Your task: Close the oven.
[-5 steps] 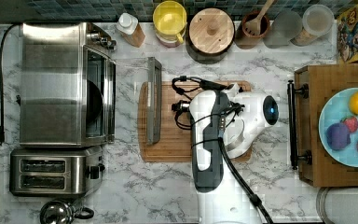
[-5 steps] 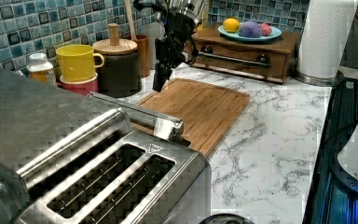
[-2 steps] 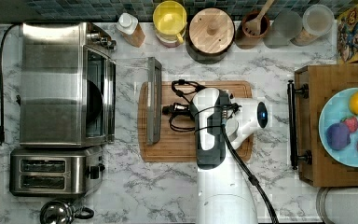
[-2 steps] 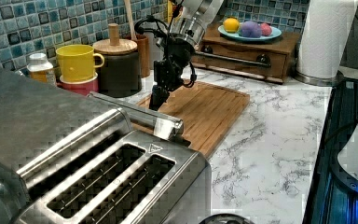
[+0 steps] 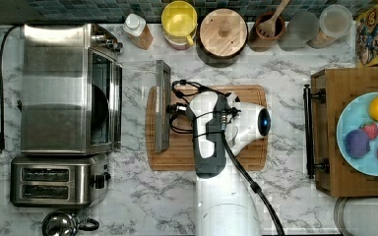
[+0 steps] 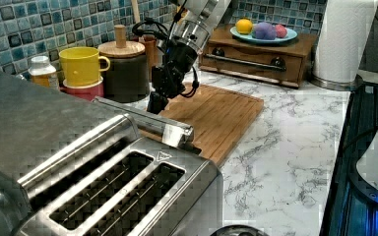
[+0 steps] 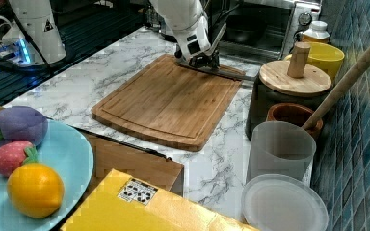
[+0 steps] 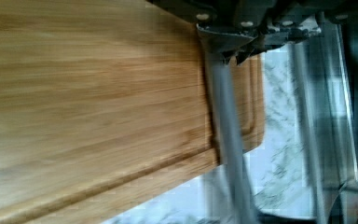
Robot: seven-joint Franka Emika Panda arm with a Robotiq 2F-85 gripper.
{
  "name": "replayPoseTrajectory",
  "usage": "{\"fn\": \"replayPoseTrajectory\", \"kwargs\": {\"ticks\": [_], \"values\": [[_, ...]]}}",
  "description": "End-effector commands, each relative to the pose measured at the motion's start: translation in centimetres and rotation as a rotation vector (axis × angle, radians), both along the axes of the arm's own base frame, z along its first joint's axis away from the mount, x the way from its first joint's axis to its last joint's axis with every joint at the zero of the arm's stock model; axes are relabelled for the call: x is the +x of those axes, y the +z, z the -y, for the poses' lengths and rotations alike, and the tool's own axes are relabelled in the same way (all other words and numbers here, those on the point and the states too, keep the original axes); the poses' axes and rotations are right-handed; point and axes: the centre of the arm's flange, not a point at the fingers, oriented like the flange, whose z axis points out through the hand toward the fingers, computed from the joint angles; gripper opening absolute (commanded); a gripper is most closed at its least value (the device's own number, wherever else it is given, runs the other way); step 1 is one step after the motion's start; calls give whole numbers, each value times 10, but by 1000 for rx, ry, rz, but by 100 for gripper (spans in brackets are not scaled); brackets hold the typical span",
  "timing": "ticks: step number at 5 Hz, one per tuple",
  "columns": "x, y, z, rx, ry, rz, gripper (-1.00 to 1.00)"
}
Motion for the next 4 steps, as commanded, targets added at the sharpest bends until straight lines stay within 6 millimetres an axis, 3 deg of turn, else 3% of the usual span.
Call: {"fn": "replayPoseTrajectory", "kwargs": {"ticks": [1,3,4], "values": [[49,29,-45,34,188,87,-100],[61,21,-46,110,276,52,-100],[61,34,-50,124,276,67,-100]]}}
